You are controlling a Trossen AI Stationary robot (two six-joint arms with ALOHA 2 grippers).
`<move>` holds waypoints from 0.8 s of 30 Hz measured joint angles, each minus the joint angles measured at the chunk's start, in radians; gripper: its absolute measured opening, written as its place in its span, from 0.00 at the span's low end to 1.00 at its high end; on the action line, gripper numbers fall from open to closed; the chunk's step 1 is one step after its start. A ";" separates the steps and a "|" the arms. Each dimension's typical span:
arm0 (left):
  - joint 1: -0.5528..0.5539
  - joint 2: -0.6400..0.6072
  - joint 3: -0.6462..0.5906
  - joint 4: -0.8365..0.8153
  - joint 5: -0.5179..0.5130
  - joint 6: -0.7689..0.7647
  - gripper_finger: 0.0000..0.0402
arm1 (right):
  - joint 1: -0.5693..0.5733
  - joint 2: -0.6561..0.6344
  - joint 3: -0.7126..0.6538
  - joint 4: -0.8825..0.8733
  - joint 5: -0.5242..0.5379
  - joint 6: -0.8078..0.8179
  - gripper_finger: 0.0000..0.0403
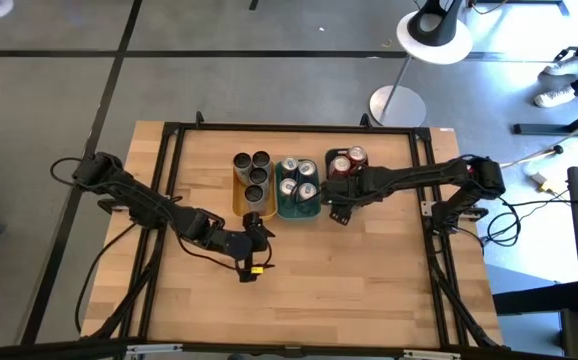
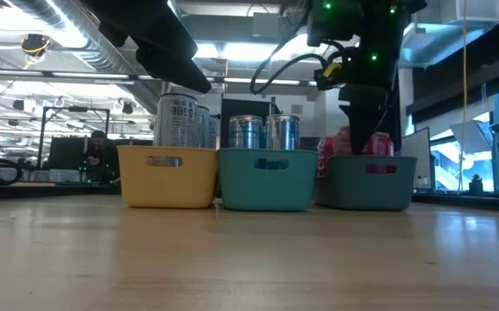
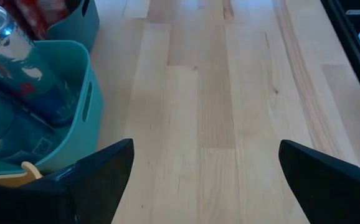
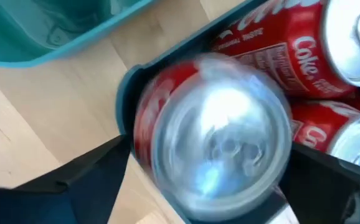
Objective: Sort soda cans
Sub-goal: Put the red-white soda can into the blue bin, then return to Home Position
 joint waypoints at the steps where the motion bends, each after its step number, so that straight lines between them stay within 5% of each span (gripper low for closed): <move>1: 0.000 0.000 0.000 0.000 0.000 0.000 0.97 | 0.000 0.000 0.000 0.004 0.003 0.000 0.93; 7: 0.000 0.000 0.000 0.000 0.000 -0.002 0.97 | 0.001 -0.002 0.001 0.015 0.009 0.003 0.97; 13: 0.000 0.000 0.000 -0.002 0.000 -0.002 0.97 | 0.022 -0.001 0.132 -0.163 0.009 0.023 0.98; 19: -0.008 0.000 0.000 -0.001 0.000 -0.052 0.97 | 0.116 -0.006 0.325 -0.406 -0.015 0.049 0.98; 24: -0.008 0.000 0.000 0.000 0.000 -0.058 0.97 | 0.222 -0.045 0.363 -0.423 -0.027 0.085 0.98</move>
